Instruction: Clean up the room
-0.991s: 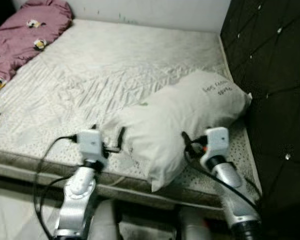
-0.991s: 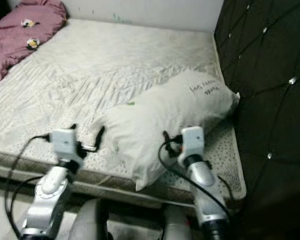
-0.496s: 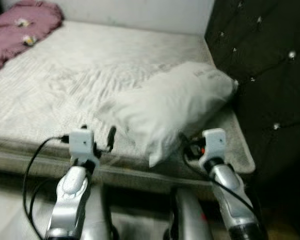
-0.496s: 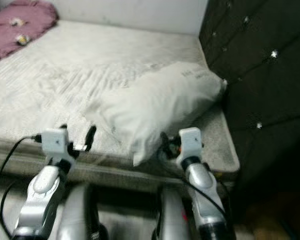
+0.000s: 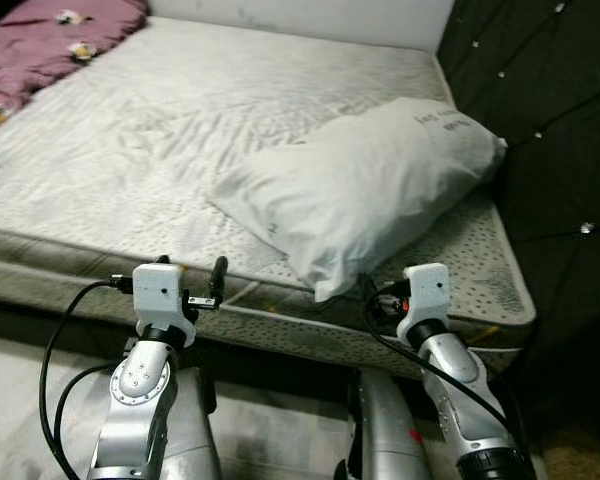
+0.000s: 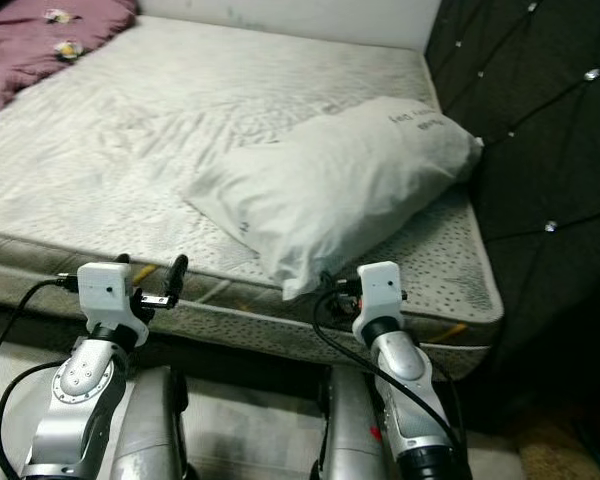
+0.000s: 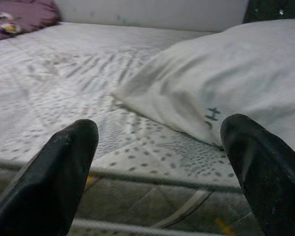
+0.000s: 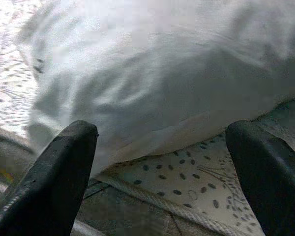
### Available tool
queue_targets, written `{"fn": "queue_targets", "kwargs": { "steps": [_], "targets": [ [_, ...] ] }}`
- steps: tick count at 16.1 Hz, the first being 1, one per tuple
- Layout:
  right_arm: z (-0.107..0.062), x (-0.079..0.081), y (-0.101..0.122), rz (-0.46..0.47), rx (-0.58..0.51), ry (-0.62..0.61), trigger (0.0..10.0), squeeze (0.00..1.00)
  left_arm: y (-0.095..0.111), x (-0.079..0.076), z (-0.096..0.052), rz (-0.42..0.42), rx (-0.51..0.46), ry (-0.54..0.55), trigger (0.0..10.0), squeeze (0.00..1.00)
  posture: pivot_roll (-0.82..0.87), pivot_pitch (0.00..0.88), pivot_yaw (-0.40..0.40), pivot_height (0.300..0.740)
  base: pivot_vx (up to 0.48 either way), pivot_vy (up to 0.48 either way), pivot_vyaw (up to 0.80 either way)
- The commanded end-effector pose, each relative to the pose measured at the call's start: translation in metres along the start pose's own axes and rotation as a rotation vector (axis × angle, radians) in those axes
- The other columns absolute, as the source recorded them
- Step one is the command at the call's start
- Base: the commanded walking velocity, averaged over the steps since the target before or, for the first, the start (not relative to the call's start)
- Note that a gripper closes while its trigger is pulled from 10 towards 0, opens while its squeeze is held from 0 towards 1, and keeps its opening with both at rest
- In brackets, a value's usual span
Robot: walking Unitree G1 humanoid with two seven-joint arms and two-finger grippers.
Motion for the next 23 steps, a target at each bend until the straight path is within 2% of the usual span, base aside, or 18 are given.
{"fn": "queue_targets", "kwargs": {
  "steps": [1,8,10,14,19,23],
  "targets": [
    [0.002,-0.003,0.004,-0.008,-0.002,-0.004,10.0,0.0,0.007,-0.004,0.002,-0.005,-0.021,-0.02,10.0,0.0,-0.04,0.006,-0.046,0.532,0.285,0.0,0.0],
    [0.003,-0.004,0.003,-0.008,0.001,-0.009,10.0,0.0,0.005,-0.007,0.003,-0.003,-0.012,-0.034,10.0,0.0,-0.04,0.009,-0.047,0.532,0.293,0.0,0.0],
    [0.003,-0.004,0.003,-0.013,0.004,-0.008,10.0,0.0,0.004,-0.007,0.004,0.005,-0.003,-0.033,10.0,0.0,-0.04,0.013,-0.048,0.532,0.0,0.0,0.0],
    [0.003,-0.005,0.002,-0.007,0.014,-0.017,10.0,0.0,0.004,-0.006,0.004,0.011,0.0,-0.032,10.0,0.0,-0.04,0.029,-0.042,0.532,0.0,0.0,-0.67],
    [0.002,-0.001,0.004,-0.017,0.013,0.003,10.0,0.0,0.009,-0.008,0.007,0.013,-0.006,-0.041,10.0,0.0,-0.03,0.058,-0.032,0.532,0.0,0.0,0.0],
    [0.0,0.008,0.001,-0.004,0.018,0.043,10.0,0.0,0.005,-0.008,0.0,0.008,0.01,-0.037,10.0,0.0,-0.03,0.058,-0.029,0.498,0.0,0.0,0.0]
  ]
}}
Point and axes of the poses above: a point about 5 cm out from each wrist's last joint towards the gripper, its own z axis pointing out of the wrist towards the gripper, its own y axis along the axis of the wrist's last joint, x = y × z, the point moved 6 cm from there along z, pointing out of the wrist towards the gripper
